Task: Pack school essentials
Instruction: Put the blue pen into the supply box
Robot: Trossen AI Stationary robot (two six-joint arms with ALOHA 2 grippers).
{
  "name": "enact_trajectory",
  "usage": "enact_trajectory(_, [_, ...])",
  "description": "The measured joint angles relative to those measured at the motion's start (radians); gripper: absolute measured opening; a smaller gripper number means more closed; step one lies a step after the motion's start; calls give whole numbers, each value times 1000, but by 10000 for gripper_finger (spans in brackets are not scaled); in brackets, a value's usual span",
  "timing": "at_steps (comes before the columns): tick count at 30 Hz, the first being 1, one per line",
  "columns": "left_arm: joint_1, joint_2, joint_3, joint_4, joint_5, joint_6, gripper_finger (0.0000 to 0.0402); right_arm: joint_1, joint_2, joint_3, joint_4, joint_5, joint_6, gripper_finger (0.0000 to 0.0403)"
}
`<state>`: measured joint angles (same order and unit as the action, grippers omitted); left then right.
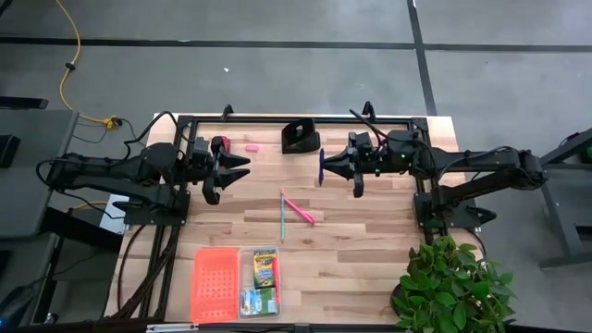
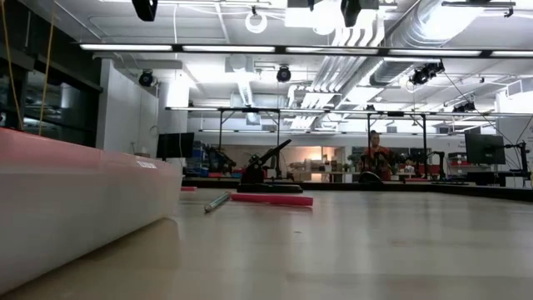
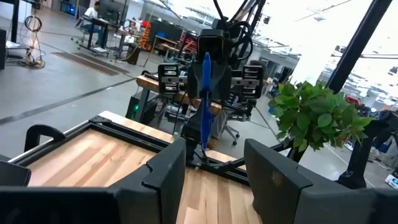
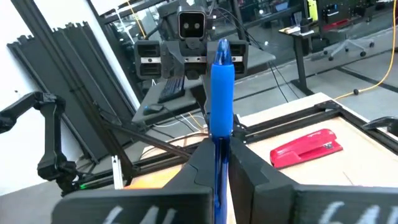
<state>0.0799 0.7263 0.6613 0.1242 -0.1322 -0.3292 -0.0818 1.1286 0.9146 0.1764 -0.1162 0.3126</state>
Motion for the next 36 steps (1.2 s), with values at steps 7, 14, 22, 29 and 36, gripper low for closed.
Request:
enact_trajectory(7, [-1,17,0,13,-5,9,154,0,26,1,17,0,6,3])
enact_trajectory(14, [-23,185,1,183,-3,26,155,0,163,1,209,-72,77,3])
enact_trajectory(22, [-62,377,1,321,0,-14,192,38,293,1,440,-107,129,3])
enact_trajectory(29, [-62,471,1,447,0,-115,234,75,320,1,465,-76,135,3])
enact_trajectory(36, [-62,537,4,581,96,-165,231,92,320,1,483,-76,134,3])
